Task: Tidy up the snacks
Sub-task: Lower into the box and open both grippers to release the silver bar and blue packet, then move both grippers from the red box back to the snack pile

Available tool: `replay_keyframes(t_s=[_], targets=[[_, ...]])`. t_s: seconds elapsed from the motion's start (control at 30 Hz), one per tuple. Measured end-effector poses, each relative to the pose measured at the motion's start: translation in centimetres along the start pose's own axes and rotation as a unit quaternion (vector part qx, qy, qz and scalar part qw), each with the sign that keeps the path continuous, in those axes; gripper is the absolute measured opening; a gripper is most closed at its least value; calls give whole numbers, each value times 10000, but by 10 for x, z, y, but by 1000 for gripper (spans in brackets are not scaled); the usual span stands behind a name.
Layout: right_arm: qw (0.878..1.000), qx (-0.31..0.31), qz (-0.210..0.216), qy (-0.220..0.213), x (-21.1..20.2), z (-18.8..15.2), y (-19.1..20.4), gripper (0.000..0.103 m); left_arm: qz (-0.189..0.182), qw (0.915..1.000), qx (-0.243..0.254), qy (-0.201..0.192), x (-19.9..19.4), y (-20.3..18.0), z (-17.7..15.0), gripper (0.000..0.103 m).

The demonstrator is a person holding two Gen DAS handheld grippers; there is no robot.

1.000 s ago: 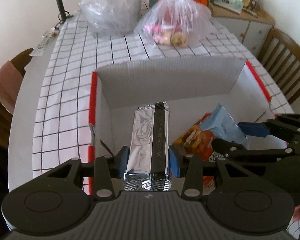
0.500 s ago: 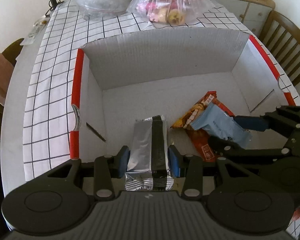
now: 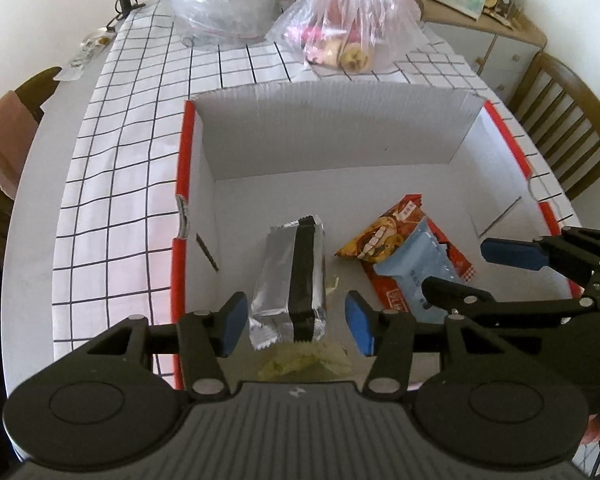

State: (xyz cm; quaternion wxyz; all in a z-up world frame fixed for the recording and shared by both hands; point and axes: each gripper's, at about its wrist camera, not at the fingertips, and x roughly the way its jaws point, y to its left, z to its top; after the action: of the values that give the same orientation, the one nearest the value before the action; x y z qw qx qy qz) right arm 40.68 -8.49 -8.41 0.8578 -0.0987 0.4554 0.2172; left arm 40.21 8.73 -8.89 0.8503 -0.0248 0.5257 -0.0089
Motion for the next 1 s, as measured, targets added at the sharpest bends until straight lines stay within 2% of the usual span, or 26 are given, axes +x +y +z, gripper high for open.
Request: replay_keyframes(t_s=[0.27,0.73,0.83,1.0], targets=[[9993,112,126,-337,-46,-4,2,63,-57,9993,-64,-363,-41,-2,-11,53],[9940,156,448,-988,-129,-24,16,79,-131,9932,5,-1157,-120,-12,-44,59],[9926,143,512,-1094,-143,-32,20,81,-158,9916,6,-1280,-134,-14,-55,63],[9905,145,565,-1241,-164,-48,26,86,-217,9893,6,-1442,-157,-15,-75,64]])
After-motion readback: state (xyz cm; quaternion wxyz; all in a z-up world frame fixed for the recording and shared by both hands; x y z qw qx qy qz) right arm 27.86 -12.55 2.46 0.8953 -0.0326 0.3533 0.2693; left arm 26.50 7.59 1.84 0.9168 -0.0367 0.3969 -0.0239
